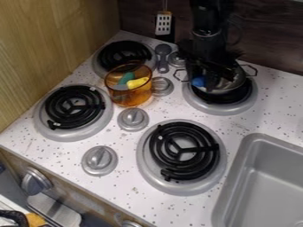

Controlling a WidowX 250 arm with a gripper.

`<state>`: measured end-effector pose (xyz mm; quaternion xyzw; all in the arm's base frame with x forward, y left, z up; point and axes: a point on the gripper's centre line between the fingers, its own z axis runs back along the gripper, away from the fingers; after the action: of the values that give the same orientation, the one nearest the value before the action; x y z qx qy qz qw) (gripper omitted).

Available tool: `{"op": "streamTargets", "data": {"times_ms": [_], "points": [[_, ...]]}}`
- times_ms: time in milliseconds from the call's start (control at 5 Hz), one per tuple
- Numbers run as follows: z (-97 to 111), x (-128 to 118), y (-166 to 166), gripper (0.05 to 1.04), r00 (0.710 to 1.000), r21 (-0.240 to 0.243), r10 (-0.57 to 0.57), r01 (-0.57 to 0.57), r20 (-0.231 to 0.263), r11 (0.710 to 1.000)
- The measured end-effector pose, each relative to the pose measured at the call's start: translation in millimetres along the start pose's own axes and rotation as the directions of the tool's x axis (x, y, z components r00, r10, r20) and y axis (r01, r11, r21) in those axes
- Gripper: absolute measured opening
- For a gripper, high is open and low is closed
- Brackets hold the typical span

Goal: Put blue knife in silver container on the right side of stove

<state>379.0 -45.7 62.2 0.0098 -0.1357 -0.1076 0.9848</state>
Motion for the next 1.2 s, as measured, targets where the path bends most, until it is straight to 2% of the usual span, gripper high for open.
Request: {"op": "streamTargets", "data": {"times_ms": [200, 400, 600, 800, 1200], "points": [[-1.3, 5.0, 0.5, 0.421, 1.0, 0.0, -0.018, 0.018, -0.002, 1.0], [-1.3, 6.6, 0.8, 0.496, 1.0, 0.001, -0.028, 0.028, -0.005, 1.0], [2.6, 9.6, 2.1, 0.803, 1.0, 0.005, -0.021, 0.021, -0.016, 1.0], [6.7, 12.9, 4.2, 1.0, 1.0, 0.017, -0.025, 0.025, -0.014, 1.0], [6.5, 12.6, 7.6, 1.001, 1.0, 0.038, -0.001, 0.001, -0.017, 0.999]]}}
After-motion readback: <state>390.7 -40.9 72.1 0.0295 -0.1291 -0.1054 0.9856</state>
